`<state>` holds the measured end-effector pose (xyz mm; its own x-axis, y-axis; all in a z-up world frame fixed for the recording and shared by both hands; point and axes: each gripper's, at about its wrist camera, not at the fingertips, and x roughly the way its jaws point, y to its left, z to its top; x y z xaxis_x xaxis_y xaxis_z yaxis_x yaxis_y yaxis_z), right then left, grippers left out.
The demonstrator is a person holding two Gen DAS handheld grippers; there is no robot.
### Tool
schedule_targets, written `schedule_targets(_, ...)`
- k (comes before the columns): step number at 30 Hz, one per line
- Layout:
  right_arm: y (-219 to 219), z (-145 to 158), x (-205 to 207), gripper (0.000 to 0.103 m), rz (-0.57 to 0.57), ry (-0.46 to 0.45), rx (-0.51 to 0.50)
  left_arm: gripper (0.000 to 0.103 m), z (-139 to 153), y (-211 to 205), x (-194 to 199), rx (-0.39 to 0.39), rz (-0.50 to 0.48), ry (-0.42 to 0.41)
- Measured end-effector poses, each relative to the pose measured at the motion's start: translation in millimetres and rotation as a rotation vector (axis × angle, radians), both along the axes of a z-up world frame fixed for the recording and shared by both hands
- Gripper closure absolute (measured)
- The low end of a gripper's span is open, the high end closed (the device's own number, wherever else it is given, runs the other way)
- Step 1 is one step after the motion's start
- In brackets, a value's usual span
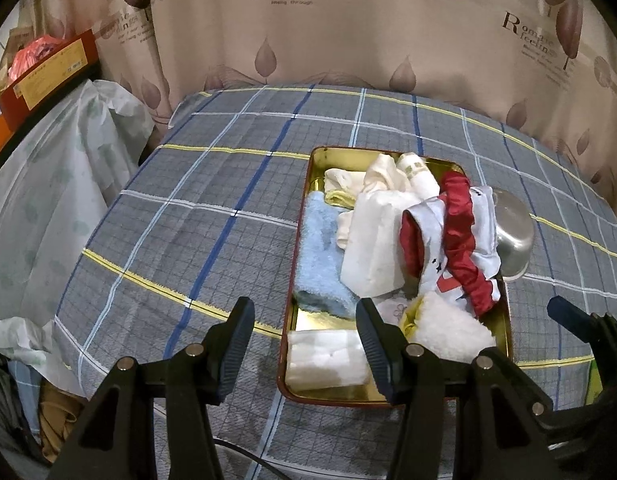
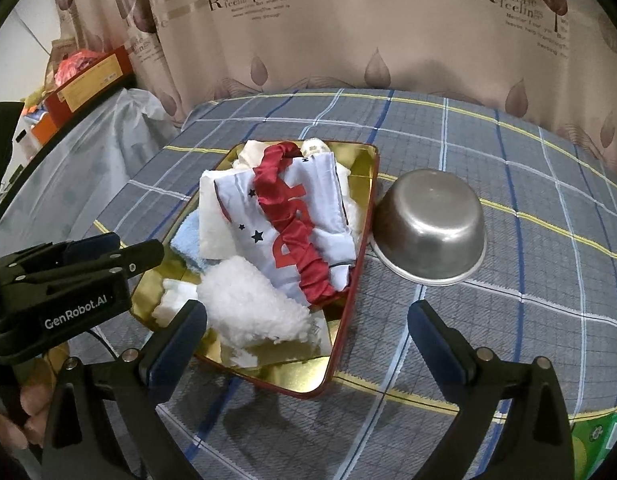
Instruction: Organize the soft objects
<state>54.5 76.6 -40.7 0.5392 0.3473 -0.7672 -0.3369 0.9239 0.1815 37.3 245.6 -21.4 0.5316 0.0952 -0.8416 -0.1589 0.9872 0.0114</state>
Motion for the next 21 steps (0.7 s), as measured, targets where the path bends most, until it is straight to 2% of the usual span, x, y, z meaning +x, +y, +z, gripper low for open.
schedule_targets(21,0.4,-2.3,1.8,0.003,0.006,0.018,-0.001,0.049,-0.2,-6.3,-0.9,0.018,-0.003,0.001)
